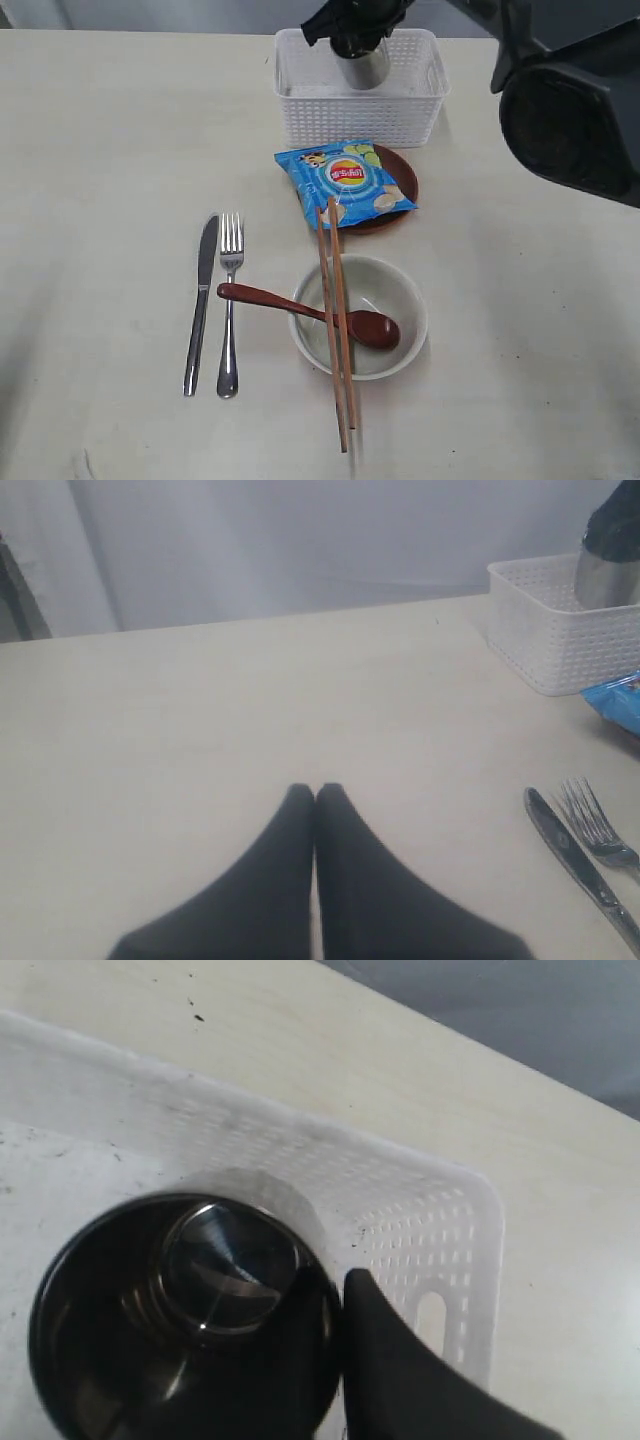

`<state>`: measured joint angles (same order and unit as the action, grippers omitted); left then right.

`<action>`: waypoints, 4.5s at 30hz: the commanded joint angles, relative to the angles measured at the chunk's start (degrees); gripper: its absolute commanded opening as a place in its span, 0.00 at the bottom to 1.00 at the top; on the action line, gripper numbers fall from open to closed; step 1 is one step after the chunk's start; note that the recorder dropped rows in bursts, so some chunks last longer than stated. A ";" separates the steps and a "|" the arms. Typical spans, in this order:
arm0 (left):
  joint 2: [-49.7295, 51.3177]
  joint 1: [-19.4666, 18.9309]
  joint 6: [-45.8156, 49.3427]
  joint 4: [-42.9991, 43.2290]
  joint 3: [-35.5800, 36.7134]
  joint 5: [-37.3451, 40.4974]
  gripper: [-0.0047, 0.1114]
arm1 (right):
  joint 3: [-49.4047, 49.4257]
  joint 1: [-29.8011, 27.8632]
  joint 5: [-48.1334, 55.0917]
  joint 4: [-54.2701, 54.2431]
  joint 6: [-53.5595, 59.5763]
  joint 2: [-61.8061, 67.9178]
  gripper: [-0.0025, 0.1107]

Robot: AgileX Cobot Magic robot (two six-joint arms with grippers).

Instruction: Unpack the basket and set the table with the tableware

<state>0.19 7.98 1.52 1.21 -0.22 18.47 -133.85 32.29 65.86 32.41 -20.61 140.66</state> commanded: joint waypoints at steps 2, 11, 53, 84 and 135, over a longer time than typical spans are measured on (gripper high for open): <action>-0.19 -0.05 0.22 0.27 0.22 -0.10 0.04 | -0.02 -0.23 2.22 -6.95 3.54 -4.25 0.02; -0.19 -0.05 0.22 0.27 0.22 -0.10 0.04 | -0.02 -0.10 4.11 -22.92 11.71 -11.10 0.02; -0.19 -0.05 0.22 0.27 0.22 -0.10 0.04 | 13.48 9.32 -5.81 -29.34 12.35 -5.68 0.02; -0.19 -0.05 0.22 0.27 0.22 -0.10 0.04 | 8.61 9.66 4.11 -24.85 12.53 -39.47 0.02; -0.19 -0.05 0.22 0.27 0.22 -0.10 0.04 | 89.97 9.66 -31.51 3.59 -16.40 -126.49 0.02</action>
<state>0.19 7.98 1.52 1.21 -0.22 18.47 -44.13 41.83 34.48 35.46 -36.94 14.38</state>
